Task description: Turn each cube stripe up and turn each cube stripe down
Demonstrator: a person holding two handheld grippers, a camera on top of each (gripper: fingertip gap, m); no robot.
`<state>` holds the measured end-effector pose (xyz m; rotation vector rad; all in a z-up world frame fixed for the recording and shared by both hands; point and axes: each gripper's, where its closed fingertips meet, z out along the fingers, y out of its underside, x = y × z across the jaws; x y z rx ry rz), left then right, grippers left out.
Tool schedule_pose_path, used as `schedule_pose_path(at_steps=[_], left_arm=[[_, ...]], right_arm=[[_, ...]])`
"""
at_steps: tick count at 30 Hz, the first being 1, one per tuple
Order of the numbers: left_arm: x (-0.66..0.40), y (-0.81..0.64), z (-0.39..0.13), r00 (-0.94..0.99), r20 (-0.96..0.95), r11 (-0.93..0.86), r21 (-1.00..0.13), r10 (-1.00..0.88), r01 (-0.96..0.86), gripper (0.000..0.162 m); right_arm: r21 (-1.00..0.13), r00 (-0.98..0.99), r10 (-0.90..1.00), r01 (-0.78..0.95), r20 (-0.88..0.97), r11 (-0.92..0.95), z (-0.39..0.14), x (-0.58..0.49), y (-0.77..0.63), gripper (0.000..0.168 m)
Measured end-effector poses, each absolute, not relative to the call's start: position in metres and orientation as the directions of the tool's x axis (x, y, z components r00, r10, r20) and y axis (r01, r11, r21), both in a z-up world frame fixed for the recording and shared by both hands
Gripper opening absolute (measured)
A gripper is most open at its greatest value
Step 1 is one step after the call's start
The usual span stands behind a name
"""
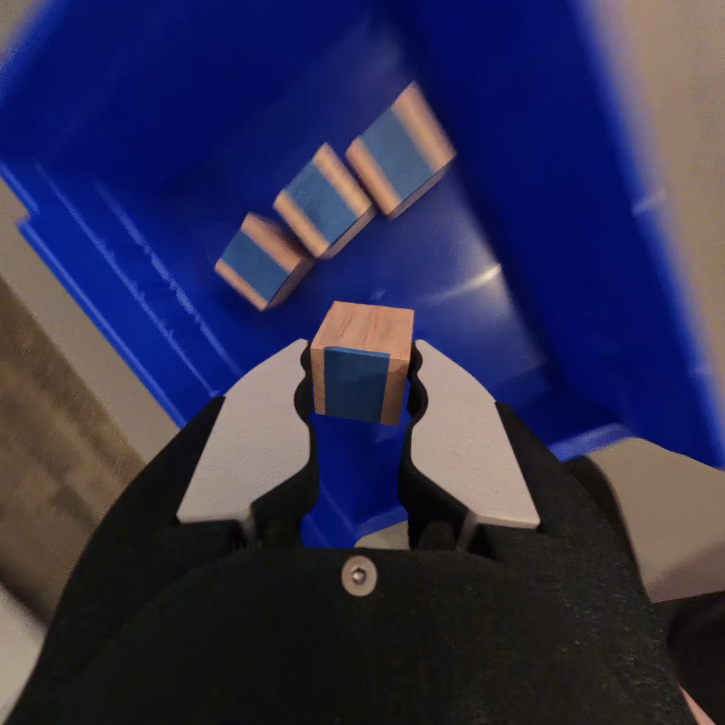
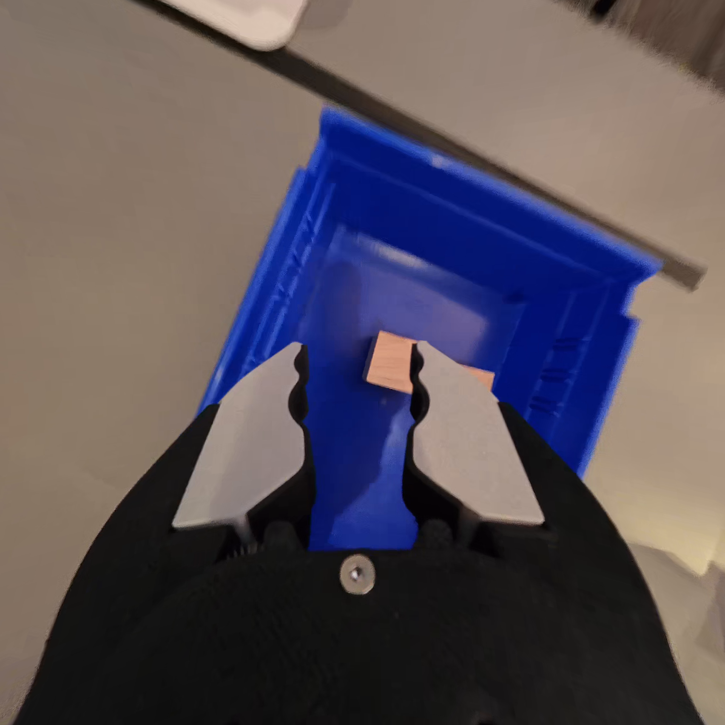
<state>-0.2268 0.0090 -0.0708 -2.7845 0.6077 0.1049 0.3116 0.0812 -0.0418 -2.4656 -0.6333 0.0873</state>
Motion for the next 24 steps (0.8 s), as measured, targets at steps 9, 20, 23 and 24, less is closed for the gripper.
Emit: schedule_pose_path(at_steps=[9, 20, 23, 24], left_arm=[[-0.01, -0.049, 0.085, 0.254, 0.363, -0.421, -0.877, -0.896, -0.231, 0.046], [0.065, -0.097, 0.086, -0.106, 0.524, -0.489, -0.838, -0.845, -0.24, 0.046], [0.071, -0.099, 0.08, -0.11, 0.518, -0.478, -0.839, -0.848, -0.26, 0.046], [0.071, -0.099, 0.079, -0.114, 0.522, -0.48, -0.837, -0.846, -0.264, 0.046]], right_arm=[[-0.754, 0.413, 0.638, 0.454, 0.65, 0.475, 0.102, 0.125, -0.014, 0.073], [-0.526, 0.22, 0.478, 0.367, 0.851, 0.767, 0.087, 0.044, -0.094, 0.065], [-0.508, 0.188, 0.473, 0.391, 0.861, 0.768, 0.08, 0.043, -0.094, 0.045], [-0.509, 0.177, 0.48, 0.393, 0.859, 0.766, 0.08, 0.045, -0.094, 0.046]])
